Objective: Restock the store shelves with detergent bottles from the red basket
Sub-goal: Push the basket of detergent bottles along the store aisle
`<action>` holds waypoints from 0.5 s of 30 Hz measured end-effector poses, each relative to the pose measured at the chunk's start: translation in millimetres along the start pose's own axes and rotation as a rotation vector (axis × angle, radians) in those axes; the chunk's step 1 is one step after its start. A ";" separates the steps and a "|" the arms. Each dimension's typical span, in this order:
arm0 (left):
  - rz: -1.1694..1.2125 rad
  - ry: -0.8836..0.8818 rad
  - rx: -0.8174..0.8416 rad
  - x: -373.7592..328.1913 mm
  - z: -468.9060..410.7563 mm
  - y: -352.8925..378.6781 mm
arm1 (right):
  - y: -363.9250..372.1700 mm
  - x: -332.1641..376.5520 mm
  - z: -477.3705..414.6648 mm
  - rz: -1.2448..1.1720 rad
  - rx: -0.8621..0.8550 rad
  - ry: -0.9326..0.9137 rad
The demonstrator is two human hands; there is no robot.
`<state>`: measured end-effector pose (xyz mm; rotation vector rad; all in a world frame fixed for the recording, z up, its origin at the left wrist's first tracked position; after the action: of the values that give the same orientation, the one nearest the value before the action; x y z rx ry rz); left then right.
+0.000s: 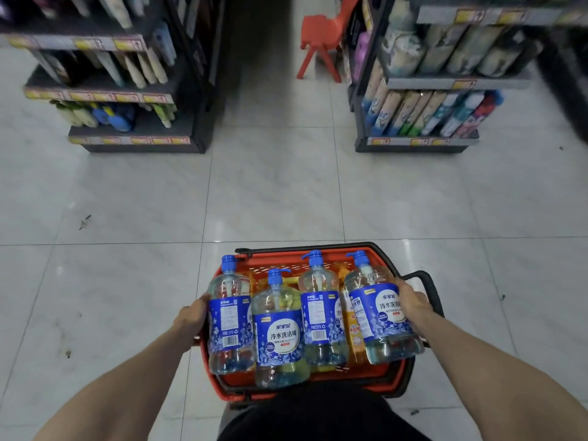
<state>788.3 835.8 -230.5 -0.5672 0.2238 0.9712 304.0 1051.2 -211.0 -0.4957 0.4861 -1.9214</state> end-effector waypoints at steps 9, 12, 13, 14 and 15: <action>-0.095 -0.010 -0.018 -108.3 -77.4 -32.4 | 9.9 118.5 0.8 -0.014 0.053 -0.008; -0.138 -0.007 -0.034 -142.3 -106.6 -35.1 | 8.6 159.2 -4.7 -0.014 0.032 -0.034; -0.142 -0.006 -0.030 -158.6 -110.4 -32.6 | 7.5 173.8 -8.1 -0.002 0.030 -0.039; -0.143 -0.005 -0.024 -175.0 -114.9 -28.3 | 6.0 189.8 -14.7 0.001 0.031 -0.041; -0.146 -0.006 -0.022 -191.0 -121.1 -25.4 | 3.9 207.6 -20.9 0.009 0.026 -0.033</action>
<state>711.6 621.9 -241.4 -0.5924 0.1647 0.8349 219.0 860.7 -205.5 -0.5070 0.4405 -1.9056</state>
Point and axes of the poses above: each hand's wrist, its own z-axis away from the middle knuckle, its own y-axis out of the palm, x = y × z, the point moved 6 cm from there along -z, towards the middle knuckle, and after that the axes turned 10 degrees about y, right-handed, at the moved point
